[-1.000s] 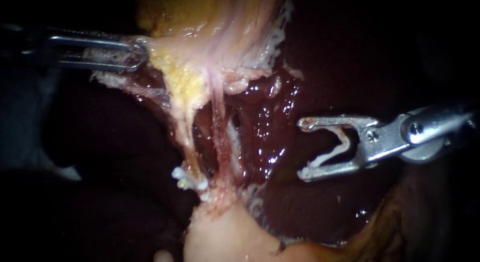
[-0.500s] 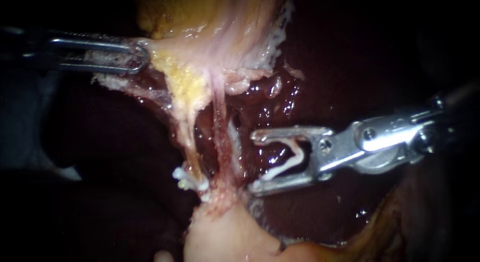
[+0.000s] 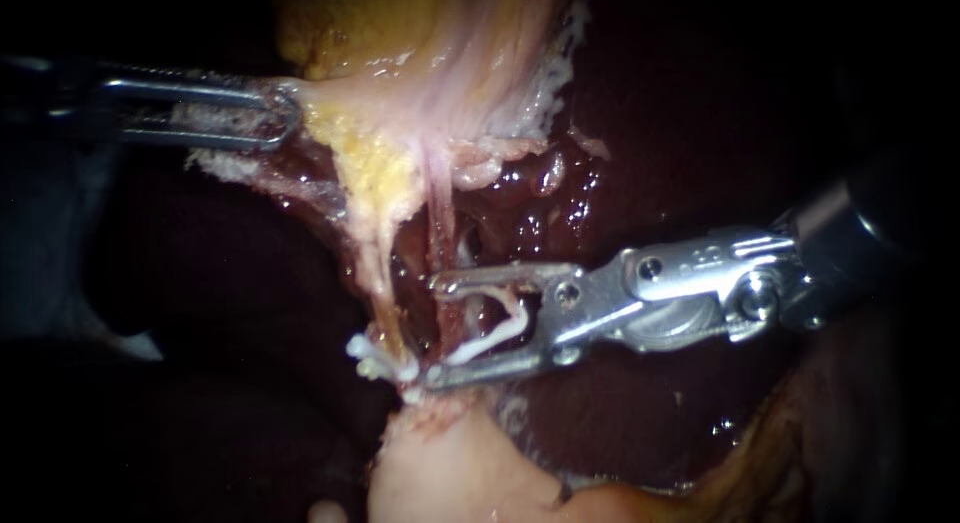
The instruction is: Clipping third clip left tube
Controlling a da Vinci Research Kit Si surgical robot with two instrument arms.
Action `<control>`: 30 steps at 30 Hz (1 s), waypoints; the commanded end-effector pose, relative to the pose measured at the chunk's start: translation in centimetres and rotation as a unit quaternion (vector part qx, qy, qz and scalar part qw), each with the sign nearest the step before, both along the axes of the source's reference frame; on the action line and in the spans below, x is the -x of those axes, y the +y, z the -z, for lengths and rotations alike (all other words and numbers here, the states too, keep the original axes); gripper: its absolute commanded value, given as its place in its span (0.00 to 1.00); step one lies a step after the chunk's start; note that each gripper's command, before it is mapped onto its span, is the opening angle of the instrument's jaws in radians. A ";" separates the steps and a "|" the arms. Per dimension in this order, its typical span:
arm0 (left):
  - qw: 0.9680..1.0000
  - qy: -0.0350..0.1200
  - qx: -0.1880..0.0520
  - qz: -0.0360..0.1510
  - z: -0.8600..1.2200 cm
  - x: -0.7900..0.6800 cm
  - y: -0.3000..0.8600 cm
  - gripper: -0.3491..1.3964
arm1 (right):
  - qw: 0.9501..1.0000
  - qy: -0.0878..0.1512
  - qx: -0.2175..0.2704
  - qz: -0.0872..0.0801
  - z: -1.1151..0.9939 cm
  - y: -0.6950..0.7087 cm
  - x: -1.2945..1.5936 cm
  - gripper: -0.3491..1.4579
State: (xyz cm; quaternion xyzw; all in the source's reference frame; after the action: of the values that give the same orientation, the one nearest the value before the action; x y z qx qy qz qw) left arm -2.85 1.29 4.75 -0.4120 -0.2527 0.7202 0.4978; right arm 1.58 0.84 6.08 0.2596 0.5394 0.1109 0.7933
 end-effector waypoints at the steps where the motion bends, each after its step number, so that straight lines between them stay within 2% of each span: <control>1: 1.000 0.000 0.000 0.000 0.00 0.00 0.00 0.00 | 1.000 0.000 0.001 -0.001 -0.05 0.01 0.01 0.47; 7: 1.000 0.001 0.001 0.002 0.00 0.01 0.00 0.00 | 1.000 0.001 0.003 -0.004 -0.23 0.08 -0.02 0.47; 13: 1.000 0.001 0.001 0.001 -0.01 0.03 -0.01 0.00 | 1.000 0.026 -0.001 -0.007 -0.34 0.17 -0.10 0.47; 22: 1.000 0.001 0.001 0.001 -0.02 0.04 -0.01 0.00 | 0.996 0.087 -0.022 0.004 -0.32 0.18 -0.36 0.47; 30: 1.000 0.001 0.001 0.002 -0.02 0.05 -0.01 0.00 | 0.992 0.115 -0.042 0.004 -0.21 0.12 -0.55 0.46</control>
State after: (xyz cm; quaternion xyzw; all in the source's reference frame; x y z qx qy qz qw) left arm -2.90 1.28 4.77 -0.4121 -0.2511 0.7200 0.4987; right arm 2.15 0.95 6.29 0.3091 0.6215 0.1015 0.7127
